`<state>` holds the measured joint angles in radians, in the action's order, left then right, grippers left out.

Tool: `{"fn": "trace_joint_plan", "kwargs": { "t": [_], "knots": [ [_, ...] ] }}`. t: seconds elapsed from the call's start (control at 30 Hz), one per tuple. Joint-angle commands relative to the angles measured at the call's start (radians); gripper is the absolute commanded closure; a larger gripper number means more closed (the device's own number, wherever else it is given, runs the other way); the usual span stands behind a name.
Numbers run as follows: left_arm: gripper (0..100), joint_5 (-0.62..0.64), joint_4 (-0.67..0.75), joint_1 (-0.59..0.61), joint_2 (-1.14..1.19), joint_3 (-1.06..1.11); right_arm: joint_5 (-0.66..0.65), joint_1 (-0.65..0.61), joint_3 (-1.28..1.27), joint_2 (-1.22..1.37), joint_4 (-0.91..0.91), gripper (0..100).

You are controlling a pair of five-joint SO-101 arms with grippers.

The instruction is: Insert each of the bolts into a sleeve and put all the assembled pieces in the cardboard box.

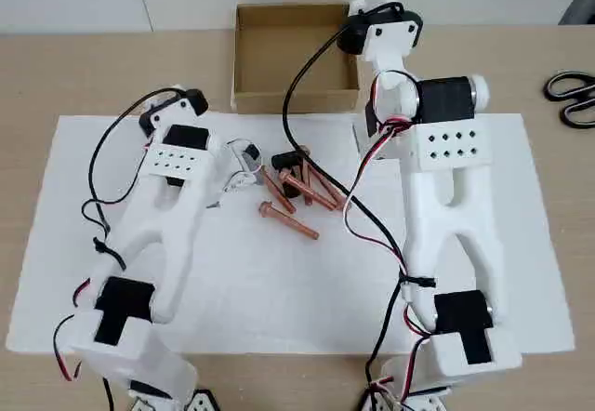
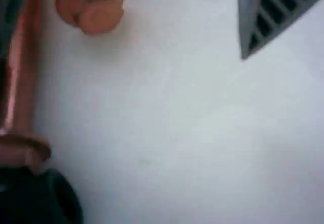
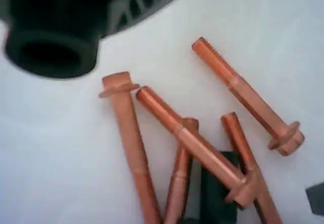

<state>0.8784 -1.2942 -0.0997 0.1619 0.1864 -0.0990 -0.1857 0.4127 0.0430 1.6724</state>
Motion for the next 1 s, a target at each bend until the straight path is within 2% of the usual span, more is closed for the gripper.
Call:
{"fn": "trace_joint_plan", "kwargs": {
  "t": [0.0,0.07,0.3,0.53,0.67,0.97],
  "knots": [
    [72,0.12,0.018,0.037,-0.008,-0.041,-0.003,0.01,0.003,-0.054,0.007,99.5],
    [72,0.141,0.021,0.052,-0.009,-0.044,-0.003,0.01,0.003,-0.054,0.007,99.5],
    [72,0.1,0.028,0.017,0.0,-0.097,-0.003,0.008,0.003,-0.054,0.007,99.5],
    [72,0.095,0.147,-0.061,0.006,-0.091,-0.003,0.005,0.003,-0.054,0.007,99.5],
    [72,0.095,0.195,-0.072,0.066,-0.091,-0.003,0.005,0.003,-0.054,0.008,99.5],
    [72,0.1,0.199,-0.077,0.178,-0.097,-0.003,0.005,0.003,-0.054,0.008,99.5]
  ]
}}
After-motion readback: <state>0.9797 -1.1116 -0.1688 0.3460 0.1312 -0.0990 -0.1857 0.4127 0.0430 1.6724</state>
